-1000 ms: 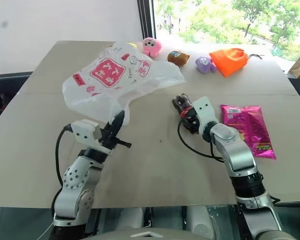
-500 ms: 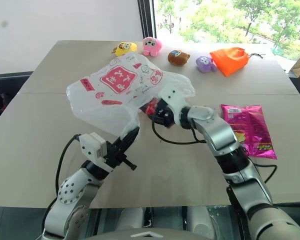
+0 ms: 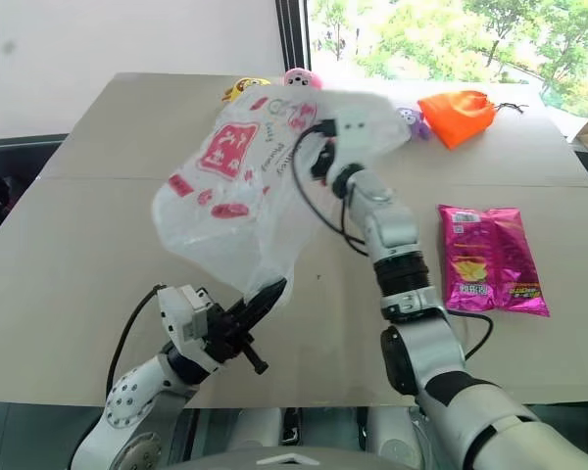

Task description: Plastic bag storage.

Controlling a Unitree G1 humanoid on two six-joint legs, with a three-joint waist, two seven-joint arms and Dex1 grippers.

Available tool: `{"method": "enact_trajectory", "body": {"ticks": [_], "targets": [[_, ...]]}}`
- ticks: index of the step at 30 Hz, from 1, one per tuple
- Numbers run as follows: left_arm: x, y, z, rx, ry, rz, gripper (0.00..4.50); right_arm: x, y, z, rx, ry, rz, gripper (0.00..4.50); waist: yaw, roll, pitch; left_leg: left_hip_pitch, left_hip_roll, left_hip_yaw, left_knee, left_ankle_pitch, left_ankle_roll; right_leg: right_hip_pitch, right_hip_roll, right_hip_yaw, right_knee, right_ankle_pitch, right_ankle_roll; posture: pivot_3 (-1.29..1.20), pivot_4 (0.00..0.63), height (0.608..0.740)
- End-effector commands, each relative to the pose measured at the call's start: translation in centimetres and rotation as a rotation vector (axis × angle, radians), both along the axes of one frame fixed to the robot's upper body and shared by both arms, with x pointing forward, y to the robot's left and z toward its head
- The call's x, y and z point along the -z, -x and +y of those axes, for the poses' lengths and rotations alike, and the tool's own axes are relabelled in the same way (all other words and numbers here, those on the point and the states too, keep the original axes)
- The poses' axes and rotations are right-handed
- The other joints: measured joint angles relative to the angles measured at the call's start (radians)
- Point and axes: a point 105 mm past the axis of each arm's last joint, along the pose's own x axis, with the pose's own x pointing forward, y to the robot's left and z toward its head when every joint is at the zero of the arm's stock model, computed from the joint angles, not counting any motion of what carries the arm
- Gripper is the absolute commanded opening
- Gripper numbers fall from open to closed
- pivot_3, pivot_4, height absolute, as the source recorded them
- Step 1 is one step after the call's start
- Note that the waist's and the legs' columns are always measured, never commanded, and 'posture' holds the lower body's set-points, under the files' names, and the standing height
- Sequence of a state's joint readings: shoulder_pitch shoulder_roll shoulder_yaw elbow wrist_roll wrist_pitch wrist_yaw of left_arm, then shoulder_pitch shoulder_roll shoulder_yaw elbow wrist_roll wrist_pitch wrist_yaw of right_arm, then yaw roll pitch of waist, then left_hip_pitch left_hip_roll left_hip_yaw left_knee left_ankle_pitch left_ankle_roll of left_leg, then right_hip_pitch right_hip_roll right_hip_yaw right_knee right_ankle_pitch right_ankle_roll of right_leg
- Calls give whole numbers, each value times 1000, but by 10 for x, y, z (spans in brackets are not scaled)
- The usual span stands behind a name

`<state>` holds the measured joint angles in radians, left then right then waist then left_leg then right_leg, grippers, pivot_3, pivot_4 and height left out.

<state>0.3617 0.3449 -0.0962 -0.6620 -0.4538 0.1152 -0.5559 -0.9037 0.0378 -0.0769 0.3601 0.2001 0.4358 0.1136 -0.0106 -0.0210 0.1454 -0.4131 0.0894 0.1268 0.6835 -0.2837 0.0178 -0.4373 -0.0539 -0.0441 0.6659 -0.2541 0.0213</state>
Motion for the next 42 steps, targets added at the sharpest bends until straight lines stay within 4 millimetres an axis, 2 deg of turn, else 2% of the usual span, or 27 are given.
{"method": "enact_trajectory", "body": {"ticks": [1,4,6,8,11,15,21,23,24,29,34,36,38,40,42], "targets": [[-21,-3,6,-22,19,-91,0,-31,19,-34,114,19,-116,3085,-3,1,0,-2,0,0,0,0,0,-2,0,0,0,0,0,0,150,740],[-22,-9,12,-41,-7,-108,0,-22,37,-48,140,83,-83,3085,-9,2,0,-2,0,1,-2,0,0,-4,1,2,0,0,0,0,150,740],[-22,-14,16,-50,-16,-114,0,-17,51,-47,127,91,-50,3085,-13,4,1,-1,1,2,-3,0,0,-4,2,2,0,0,0,0,150,740],[-21,-16,17,-48,-18,-112,0,-16,60,-40,93,92,-23,3085,-24,5,2,-1,1,2,-3,0,0,-5,2,3,1,0,0,0,150,740],[-17,-18,14,-41,-17,-104,0,-11,64,-13,-3,69,27,3085,-34,5,2,0,1,3,-3,0,-1,-5,2,5,4,0,0,0,150,740],[-13,-21,10,-34,-12,-101,0,7,52,11,-65,10,120,3085,-30,5,1,0,1,2,-1,1,-1,-5,3,5,7,0,0,0,150,740],[-9,-25,5,-19,-11,-92,0,14,6,17,-1,-65,88,3085,-20,5,2,-1,-1,2,2,1,-1,-5,2,4,7,0,0,0,150,740],[-6,-28,6,-34,-23,-81,0,12,-2,14,20,-75,52,4103,-21,5,2,-2,-1,2,2,1,-1,-5,2,4,6,0,0,0,150,740],[-6,-29,7,-40,-22,-78,0,14,-5,14,23,-73,44,4449,-22,5,2,-2,-1,2,1,1,-1,-6,2,4,6,0,0,0,150,740],[-7,-35,9,-66,-3,-72,0,22,-1,10,-28,-27,23,4449,-28,5,1,-1,0,3,0,1,-1,-6,2,5,6,0,0,0,150,740],[-8,-40,10,-97,21,-70,0,31,45,5,-286,124,-6,4449,-16,5,1,-1,0,2,1,1,-1,-5,1,4,6,0,0,0,150,740],[-9,-43,10,-105,33,-68,0,35,93,-2,-501,184,1,4449,-24,6,1,-1,0,3,1,1,-1,-5,1,5,7,0,0,0,150,740],[-9,-45,8,-109,45,-65,0,37,137,-13,-667,224,30,4449,-3,7,1,0,0,1,1,1,-1,-5,2,4,8,0,0,0,150,740],[-10,-47,6,-108,49,-65,0,32,155,-25,-695,244,21,4449,0,6,1,-1,0,-1,1,1,-1,-4,2,3,6,0,0,0,150,740],[-11,-48,5,-104,56,-65,0,25,163,-36,-659,265,-12,4449,-6,6,1,0,0,-2,1,0,0,-3,2,4,5,0,0,0,150,740]]}}
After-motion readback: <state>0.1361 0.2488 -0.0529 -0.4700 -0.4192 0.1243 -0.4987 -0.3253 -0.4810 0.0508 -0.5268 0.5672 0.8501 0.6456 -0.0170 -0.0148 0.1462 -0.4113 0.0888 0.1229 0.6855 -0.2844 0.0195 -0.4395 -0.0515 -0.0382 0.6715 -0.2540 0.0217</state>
